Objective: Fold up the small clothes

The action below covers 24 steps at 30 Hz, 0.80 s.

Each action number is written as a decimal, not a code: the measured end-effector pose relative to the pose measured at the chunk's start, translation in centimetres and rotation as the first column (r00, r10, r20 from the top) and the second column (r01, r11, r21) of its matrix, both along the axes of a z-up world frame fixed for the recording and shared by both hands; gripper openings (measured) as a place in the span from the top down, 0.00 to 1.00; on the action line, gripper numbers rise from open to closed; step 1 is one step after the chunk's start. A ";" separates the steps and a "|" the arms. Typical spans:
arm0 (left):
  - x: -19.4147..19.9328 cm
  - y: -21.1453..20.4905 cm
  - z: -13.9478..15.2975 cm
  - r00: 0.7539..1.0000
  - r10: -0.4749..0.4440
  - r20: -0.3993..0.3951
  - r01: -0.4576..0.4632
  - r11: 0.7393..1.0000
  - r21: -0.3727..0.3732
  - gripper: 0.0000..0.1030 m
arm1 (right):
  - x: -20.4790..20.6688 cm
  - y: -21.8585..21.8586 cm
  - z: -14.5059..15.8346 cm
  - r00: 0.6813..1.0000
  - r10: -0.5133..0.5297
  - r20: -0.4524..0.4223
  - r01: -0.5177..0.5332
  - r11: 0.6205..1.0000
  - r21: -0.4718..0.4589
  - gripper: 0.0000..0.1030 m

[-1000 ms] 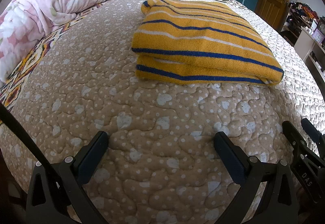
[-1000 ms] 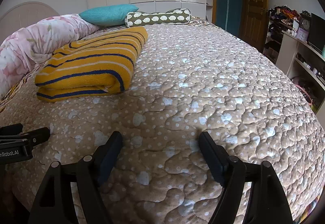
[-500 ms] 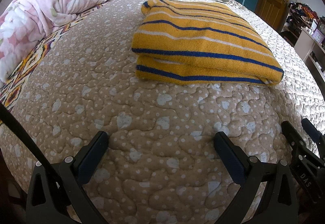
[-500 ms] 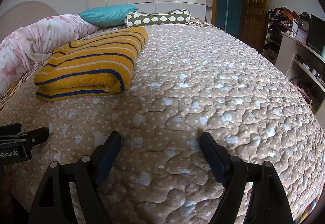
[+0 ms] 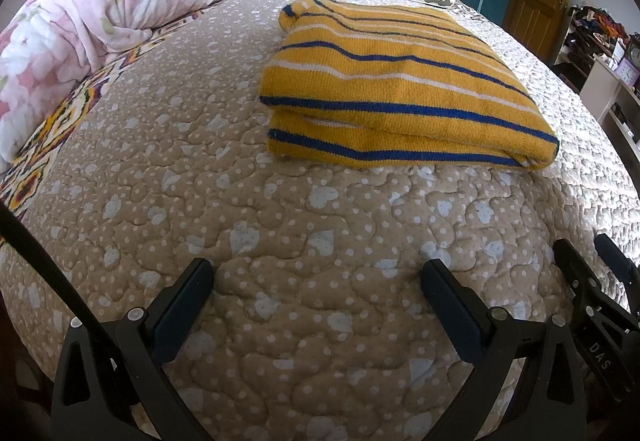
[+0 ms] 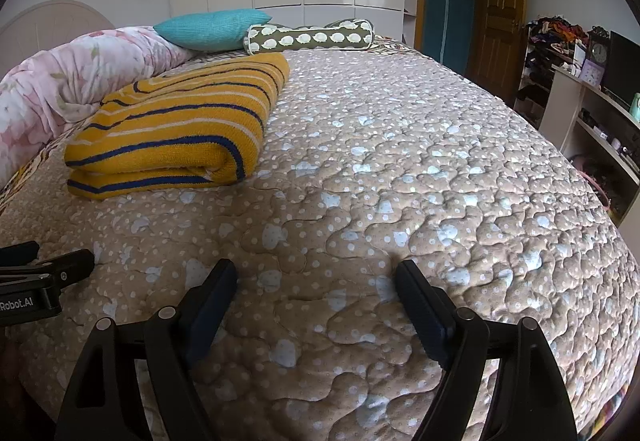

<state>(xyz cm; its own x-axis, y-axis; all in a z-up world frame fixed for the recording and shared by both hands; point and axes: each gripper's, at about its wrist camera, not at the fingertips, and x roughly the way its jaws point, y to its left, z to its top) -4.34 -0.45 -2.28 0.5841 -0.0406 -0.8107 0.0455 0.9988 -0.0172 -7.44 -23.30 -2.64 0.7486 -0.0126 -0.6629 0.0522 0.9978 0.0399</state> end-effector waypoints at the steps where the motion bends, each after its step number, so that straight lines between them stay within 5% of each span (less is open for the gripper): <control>1: 0.0 0.0 0.0 1.000 0.000 0.000 0.000 1.000 0.000 0.00 | 0.0 0.0 0.0 1.000 0.000 0.000 0.000 1.000 0.000 0.17; 24: 0.6 0.1 0.2 1.000 0.001 -0.009 -0.001 1.000 0.002 0.00 | 1.0 0.7 1.5 0.999 0.018 -0.040 -0.019 0.999 -0.027 0.16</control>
